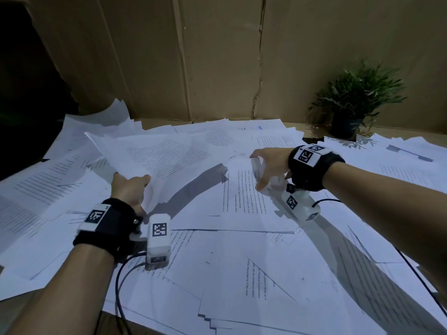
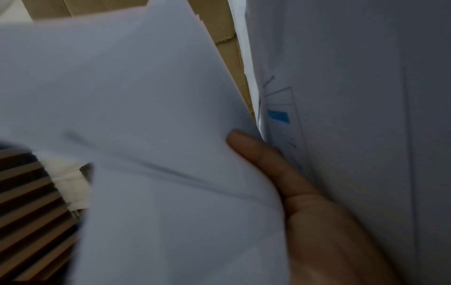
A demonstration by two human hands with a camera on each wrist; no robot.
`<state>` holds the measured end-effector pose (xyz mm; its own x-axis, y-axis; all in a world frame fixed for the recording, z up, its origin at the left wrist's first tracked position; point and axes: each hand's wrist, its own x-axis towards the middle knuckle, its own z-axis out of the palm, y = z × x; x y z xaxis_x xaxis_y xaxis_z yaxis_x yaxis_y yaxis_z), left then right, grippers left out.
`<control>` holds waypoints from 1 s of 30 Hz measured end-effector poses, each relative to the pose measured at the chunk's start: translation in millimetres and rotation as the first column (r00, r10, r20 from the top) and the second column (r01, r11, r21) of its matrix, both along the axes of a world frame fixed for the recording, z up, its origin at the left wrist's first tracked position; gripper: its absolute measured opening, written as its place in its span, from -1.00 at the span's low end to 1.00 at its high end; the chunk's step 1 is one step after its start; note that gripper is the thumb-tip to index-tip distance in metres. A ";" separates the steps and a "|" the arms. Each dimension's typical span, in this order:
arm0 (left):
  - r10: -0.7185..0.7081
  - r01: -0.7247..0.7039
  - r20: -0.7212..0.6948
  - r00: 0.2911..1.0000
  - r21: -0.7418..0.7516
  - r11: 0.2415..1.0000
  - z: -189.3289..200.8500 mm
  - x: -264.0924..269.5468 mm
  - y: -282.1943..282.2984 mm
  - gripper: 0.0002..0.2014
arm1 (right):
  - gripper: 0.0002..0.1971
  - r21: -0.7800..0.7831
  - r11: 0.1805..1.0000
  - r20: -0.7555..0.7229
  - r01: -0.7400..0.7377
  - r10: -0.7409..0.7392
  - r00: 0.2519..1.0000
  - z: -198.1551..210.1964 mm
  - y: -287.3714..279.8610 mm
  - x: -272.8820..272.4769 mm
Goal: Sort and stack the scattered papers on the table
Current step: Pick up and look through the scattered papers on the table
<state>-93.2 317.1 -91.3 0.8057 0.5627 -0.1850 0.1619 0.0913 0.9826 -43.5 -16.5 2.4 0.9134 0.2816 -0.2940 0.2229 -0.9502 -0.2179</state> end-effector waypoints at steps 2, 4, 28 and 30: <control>0.000 0.000 0.004 1.000 -0.013 1.000 -0.2 0.9 -0.1 -0.45 | -0.27 -0.055 0.996 0.125 -0.066 0.073 0.990 -3.8 4.6 0.2; -0.005 0.005 0.015 1.000 -0.027 1.000 -0.2 0.4 -0.6 -0.43 | -0.59 -0.051 0.991 0.196 -0.123 0.131 0.972 -11.4 8.1 1.5; -0.283 0.267 0.118 0.952 0.136 0.954 10.9 -13.9 -20.5 -0.65 | -0.85 0.943 -0.053 -0.290 0.327 -0.610 0.737 -12.3 -64.8 -7.6; -0.296 0.281 0.109 0.949 0.134 0.950 13.4 -16.0 -21.8 -0.68 | -0.87 0.935 -0.145 -0.343 0.322 -0.598 0.724 -4.3 -58.7 -7.0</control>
